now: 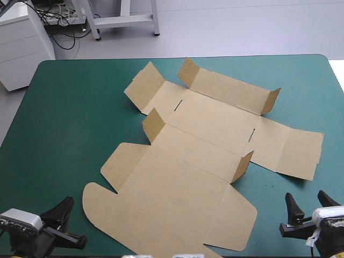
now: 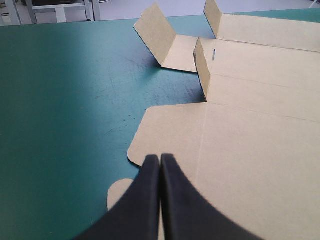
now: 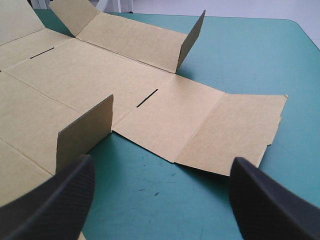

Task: Fold the box

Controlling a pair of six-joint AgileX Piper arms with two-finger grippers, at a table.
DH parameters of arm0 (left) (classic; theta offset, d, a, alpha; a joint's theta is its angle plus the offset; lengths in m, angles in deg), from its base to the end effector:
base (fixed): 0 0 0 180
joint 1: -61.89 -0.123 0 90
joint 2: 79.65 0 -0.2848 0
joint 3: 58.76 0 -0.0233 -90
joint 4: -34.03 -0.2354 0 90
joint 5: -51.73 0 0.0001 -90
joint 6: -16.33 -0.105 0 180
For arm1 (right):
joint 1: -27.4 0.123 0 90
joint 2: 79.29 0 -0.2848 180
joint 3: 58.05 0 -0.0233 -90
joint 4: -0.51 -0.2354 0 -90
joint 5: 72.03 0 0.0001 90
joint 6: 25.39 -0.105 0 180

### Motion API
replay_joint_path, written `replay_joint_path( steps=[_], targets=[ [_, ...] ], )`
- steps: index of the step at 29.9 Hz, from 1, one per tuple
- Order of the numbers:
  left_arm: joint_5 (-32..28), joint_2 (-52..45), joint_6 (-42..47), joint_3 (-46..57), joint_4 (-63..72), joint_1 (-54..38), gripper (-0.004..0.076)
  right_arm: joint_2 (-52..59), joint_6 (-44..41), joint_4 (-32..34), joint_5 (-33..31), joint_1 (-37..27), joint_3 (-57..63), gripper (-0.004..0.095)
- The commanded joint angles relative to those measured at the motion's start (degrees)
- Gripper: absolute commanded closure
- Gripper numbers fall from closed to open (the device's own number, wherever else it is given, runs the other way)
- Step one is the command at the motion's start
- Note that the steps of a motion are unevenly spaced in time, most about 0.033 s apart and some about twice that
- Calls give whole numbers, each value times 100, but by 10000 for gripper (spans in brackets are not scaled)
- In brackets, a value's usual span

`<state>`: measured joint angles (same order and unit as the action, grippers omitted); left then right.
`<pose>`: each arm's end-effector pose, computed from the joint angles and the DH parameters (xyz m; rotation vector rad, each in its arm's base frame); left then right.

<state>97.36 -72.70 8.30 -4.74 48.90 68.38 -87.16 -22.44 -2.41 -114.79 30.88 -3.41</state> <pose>0.0089 -0.0204 0.2642 0.1937 1.8377 -0.2795 0.0169 0.0047 0.2637 -0.0929 1.8346 0.0645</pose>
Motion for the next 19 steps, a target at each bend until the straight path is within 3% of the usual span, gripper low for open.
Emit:
replay_joint_path(
  steps=[1,5,12,19],
  targets=[
    [-459,29,13,-122,119,-2,756,-115,-615,-44,436,14,-193,191],
    [-459,29,13,-122,119,-2,756,-302,-1178,-180,334,14,-312,191],
    [-459,29,13,-122,119,-2,756,-1229,-1392,-1029,108,14,-993,181],
    [-459,29,13,-122,119,-2,756,-2598,-1383,-1464,-76,14,-1581,183]
  ],
)
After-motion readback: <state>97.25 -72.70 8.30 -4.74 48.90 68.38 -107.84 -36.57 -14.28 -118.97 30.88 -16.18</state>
